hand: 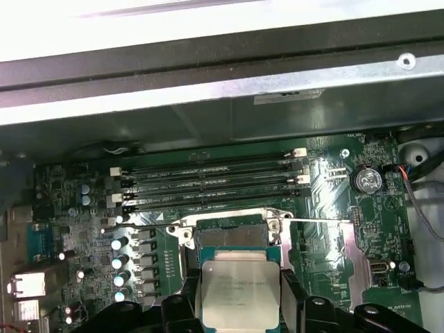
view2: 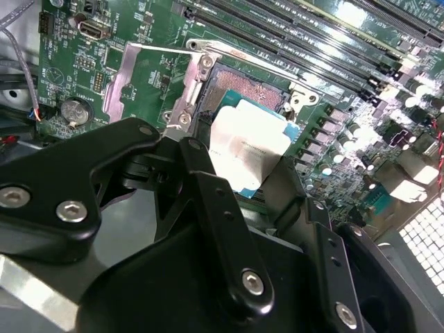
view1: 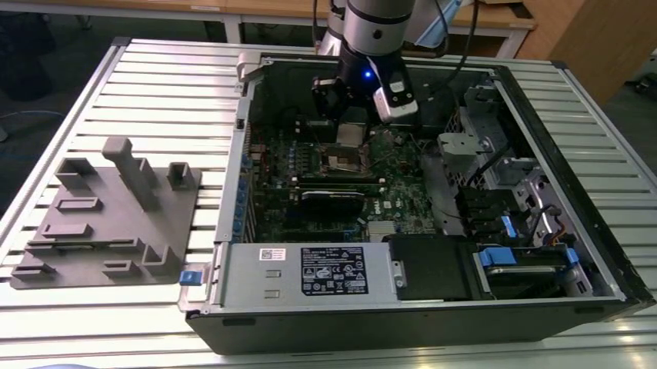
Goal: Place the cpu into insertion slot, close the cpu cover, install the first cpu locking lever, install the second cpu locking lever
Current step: 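Place the cpu into insertion slot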
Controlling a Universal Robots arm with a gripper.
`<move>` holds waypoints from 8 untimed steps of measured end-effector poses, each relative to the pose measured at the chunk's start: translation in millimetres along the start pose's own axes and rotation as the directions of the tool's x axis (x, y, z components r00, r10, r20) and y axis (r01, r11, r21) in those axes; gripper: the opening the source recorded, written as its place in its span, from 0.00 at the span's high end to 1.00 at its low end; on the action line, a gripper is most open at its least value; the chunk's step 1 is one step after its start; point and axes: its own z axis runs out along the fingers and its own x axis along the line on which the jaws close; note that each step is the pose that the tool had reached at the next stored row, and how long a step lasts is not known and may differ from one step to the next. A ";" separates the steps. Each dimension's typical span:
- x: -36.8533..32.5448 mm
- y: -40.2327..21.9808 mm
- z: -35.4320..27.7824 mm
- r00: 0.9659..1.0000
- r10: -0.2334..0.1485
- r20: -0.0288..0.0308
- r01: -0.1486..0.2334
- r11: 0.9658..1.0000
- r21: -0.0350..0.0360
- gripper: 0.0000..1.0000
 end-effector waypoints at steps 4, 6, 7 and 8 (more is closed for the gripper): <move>0.0 0.0 0.2 1.000 0.018 0.001 -0.018 1.000 0.000 0.46; 0.0 0.0 0.5 0.999 0.046 0.003 -0.046 0.999 -0.001 0.46; 0.0 0.0 0.5 0.999 0.049 0.004 -0.049 0.999 -0.001 0.46; 0.0 0.0 0.5 0.999 0.050 0.004 -0.050 0.999 -0.001 0.46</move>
